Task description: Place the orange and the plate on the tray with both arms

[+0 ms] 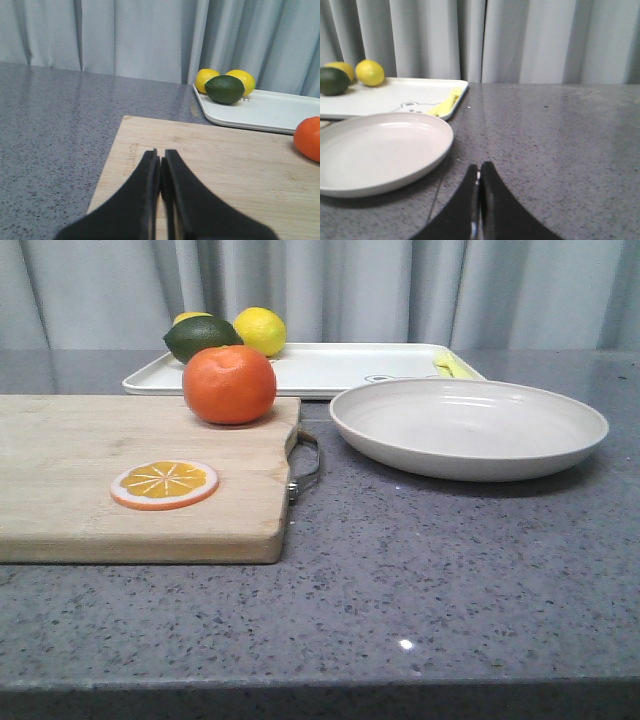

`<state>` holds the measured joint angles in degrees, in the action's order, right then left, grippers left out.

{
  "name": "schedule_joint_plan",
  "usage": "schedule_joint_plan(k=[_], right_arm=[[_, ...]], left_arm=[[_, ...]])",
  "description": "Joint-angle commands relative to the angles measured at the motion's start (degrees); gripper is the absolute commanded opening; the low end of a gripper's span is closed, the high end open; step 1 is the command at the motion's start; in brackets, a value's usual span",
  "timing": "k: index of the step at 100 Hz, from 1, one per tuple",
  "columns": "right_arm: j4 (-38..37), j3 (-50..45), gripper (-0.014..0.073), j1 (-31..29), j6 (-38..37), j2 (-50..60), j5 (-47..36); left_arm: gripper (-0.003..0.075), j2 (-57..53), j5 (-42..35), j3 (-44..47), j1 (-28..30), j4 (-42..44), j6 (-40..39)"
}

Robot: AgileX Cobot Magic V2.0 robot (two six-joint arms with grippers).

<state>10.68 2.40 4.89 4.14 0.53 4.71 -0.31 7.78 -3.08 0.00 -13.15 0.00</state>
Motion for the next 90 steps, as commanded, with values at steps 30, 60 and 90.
schedule_joint_plan(k=[30,60,90], right_arm=[[7.3,21.7,-0.0069,-0.4,0.1,-9.8,26.3],[5.4,37.3,-0.0069,-0.4,1.5,-22.6,34.8],[5.4,39.0,-0.0069,-0.4,1.5,-23.7,27.1]], left_arm=[[-0.0020,15.9,13.6,-25.0,0.0,-2.4,0.3],[-0.0020,35.2,35.4,-43.8,0.0,-2.4,6.2],[-0.0020,41.7,35.2,-47.1,0.0,-2.9,6.2]])
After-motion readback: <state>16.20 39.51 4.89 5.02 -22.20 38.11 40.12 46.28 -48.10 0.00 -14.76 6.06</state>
